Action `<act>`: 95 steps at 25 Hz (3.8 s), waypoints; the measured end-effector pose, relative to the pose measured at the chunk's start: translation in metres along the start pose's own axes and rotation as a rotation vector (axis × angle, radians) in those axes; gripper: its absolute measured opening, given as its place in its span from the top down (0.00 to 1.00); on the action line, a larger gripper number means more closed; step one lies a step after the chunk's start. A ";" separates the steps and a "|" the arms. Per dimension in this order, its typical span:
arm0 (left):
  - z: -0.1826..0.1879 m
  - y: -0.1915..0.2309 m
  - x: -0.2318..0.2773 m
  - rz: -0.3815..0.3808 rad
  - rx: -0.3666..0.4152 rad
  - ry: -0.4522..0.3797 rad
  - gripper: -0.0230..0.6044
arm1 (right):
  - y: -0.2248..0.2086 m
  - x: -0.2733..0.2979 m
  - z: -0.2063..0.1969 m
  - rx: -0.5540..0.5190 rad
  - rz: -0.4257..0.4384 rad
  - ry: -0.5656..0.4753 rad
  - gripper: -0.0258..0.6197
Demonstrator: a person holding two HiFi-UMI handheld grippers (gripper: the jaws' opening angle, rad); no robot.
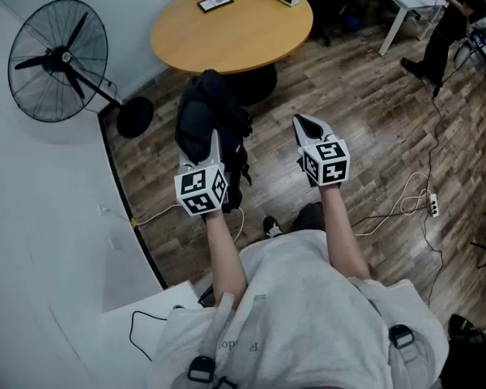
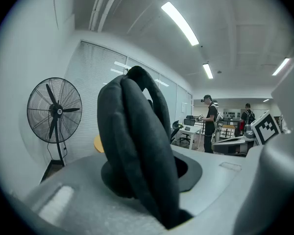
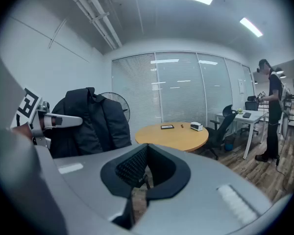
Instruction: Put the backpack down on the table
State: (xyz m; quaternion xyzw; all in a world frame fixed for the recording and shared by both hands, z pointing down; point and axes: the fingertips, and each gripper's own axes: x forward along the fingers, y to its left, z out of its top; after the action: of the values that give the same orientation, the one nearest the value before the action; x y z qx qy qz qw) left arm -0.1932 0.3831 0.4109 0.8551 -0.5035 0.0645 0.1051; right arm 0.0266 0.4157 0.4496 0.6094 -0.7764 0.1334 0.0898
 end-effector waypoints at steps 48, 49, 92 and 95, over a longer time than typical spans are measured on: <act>0.093 0.058 0.226 -0.062 0.082 -0.026 0.83 | -0.104 0.225 0.097 0.150 0.069 -0.062 0.96; 0.097 0.056 0.237 -0.065 0.082 -0.031 0.83 | -0.114 0.231 0.100 0.154 0.065 -0.064 0.96; 0.169 -0.011 0.642 -0.455 0.119 -0.040 0.83 | -0.389 0.440 0.163 0.271 -0.194 -0.090 0.96; 0.162 0.005 0.679 -0.464 0.090 -0.008 0.83 | -0.405 0.465 0.164 0.284 -0.220 -0.081 0.96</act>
State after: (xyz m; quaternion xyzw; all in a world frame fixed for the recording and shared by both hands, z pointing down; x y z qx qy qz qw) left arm 0.1323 -0.2339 0.4011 0.9520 -0.2905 0.0577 0.0769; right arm 0.3114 -0.1547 0.4737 0.7020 -0.6814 0.2066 -0.0144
